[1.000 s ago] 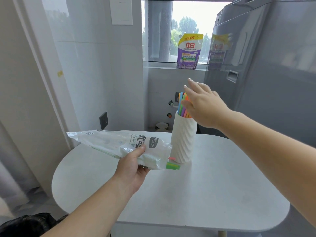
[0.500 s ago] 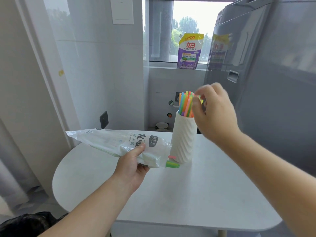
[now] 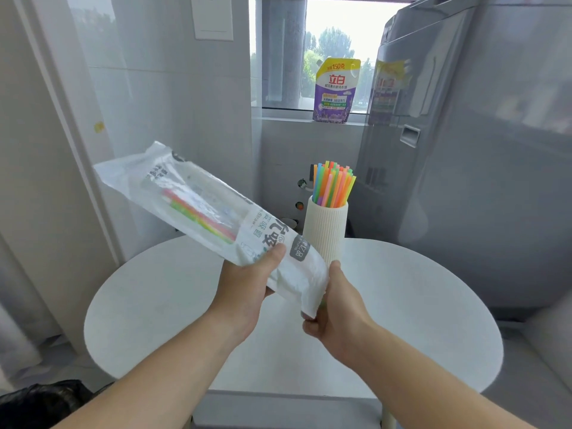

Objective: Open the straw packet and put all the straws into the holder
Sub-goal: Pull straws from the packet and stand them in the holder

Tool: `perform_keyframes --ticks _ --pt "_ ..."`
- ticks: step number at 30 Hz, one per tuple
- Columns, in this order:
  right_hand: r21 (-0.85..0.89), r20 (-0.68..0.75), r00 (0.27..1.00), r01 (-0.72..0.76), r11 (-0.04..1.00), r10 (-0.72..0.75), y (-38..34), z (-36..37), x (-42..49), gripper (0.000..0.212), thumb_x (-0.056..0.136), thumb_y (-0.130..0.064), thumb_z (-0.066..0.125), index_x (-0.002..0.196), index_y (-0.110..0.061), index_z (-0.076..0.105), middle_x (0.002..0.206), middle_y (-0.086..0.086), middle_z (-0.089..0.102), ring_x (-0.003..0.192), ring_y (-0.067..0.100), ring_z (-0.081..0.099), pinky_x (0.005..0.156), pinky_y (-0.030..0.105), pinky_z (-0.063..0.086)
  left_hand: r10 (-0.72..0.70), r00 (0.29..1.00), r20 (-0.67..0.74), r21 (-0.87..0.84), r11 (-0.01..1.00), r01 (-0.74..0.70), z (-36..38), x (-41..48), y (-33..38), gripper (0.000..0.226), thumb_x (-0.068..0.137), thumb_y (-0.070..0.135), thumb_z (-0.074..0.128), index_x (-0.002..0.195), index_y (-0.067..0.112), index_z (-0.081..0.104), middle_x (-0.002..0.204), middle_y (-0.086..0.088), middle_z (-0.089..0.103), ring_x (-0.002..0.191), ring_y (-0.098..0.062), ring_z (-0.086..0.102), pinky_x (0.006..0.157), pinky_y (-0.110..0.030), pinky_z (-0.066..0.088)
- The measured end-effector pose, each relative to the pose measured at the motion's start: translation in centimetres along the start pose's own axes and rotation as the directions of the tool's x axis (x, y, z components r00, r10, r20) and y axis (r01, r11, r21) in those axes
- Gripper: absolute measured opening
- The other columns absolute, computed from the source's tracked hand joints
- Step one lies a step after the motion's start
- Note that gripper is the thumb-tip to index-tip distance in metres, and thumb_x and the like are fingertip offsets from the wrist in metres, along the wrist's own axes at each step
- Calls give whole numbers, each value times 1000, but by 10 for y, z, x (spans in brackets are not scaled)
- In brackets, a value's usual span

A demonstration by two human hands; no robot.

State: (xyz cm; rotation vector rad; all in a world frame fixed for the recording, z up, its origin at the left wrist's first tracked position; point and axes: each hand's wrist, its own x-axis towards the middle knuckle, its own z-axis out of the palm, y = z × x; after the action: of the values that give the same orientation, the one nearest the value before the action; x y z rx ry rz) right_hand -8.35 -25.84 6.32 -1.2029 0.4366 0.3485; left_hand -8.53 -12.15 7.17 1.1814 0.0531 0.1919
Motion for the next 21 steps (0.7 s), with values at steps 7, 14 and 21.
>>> perform_keyframes --ticks 7,14,21 --pt "143 6 1000 -15 990 15 7 -2 1 44 104 -50 39 104 -17 68 65 2 64 42 14 39 43 25 24 134 981 141 215 963 -163 -1 -8 5 28 94 15 69 122 23 69 111 8 78 104 -12 73 78 -25 58" --pt "114 59 998 -22 993 15 11 -2 -2 31 101 -44 44 101 -23 68 82 0 75 48 14 58 38 23 36 154 958 244 372 897 -239 -10 -9 6 28 92 18 73 119 25 72 111 11 78 103 -5 72 80 -23 59" --pt "11 22 999 47 999 -47 14 -3 5 62 100 -64 29 110 -18 70 83 11 70 56 20 47 53 30 39 123 986 112 370 916 -156 -11 -4 9 22 88 21 78 109 27 74 97 10 79 87 -15 74 51 -32 57"
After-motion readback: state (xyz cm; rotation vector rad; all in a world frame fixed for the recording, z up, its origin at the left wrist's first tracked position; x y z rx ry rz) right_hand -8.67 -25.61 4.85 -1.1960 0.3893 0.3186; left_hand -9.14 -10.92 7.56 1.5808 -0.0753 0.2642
